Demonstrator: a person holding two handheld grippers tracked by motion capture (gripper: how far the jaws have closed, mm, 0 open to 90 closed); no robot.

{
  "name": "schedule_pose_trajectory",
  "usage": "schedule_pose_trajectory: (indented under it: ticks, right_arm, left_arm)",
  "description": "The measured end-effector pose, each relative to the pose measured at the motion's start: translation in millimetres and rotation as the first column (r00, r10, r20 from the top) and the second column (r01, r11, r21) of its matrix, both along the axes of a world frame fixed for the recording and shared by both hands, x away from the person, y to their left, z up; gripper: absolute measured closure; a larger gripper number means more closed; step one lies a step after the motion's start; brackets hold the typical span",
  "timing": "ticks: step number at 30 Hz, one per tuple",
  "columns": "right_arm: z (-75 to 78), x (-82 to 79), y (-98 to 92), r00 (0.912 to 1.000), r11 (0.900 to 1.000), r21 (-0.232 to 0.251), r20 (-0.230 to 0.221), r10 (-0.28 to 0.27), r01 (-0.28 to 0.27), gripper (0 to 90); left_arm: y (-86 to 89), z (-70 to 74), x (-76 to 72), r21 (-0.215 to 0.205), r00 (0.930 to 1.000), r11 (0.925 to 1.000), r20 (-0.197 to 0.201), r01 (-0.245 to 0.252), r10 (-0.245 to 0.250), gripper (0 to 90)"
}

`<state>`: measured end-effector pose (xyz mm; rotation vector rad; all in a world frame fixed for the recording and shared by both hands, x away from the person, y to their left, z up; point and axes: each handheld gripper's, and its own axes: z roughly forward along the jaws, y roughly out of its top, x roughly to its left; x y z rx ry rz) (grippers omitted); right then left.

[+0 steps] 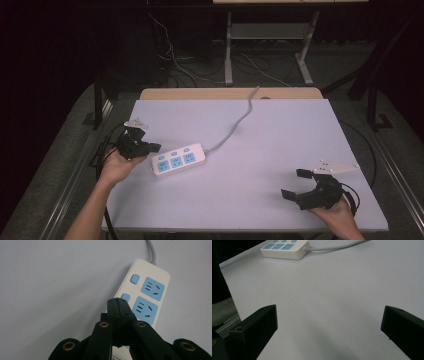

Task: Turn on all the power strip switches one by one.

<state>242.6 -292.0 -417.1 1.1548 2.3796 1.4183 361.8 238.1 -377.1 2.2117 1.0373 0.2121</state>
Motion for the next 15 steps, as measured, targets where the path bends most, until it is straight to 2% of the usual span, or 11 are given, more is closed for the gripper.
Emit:
schedule_pose_trajectory:
  ticks: [9, 15]
  right_arm:
    - [0.0, 0.0, -0.3, 1.0, 1.0, -0.001, 0.0, 0.0, 0.0, 0.6]
    - [0.4, -0.3, -0.3, 1.0, 1.0, 0.001, 0.002, -0.008, 0.008, 0.7]
  left_arm:
    - [0.1, -7.9, 1.2, 0.025, 0.9997, 0.9997, -0.023, 0.005, -0.004, 89.4]
    - [-2.8, -13.9, 2.8, 0.025, 0.9993, 0.9996, -0.035, 0.01, -0.009, 89.4]
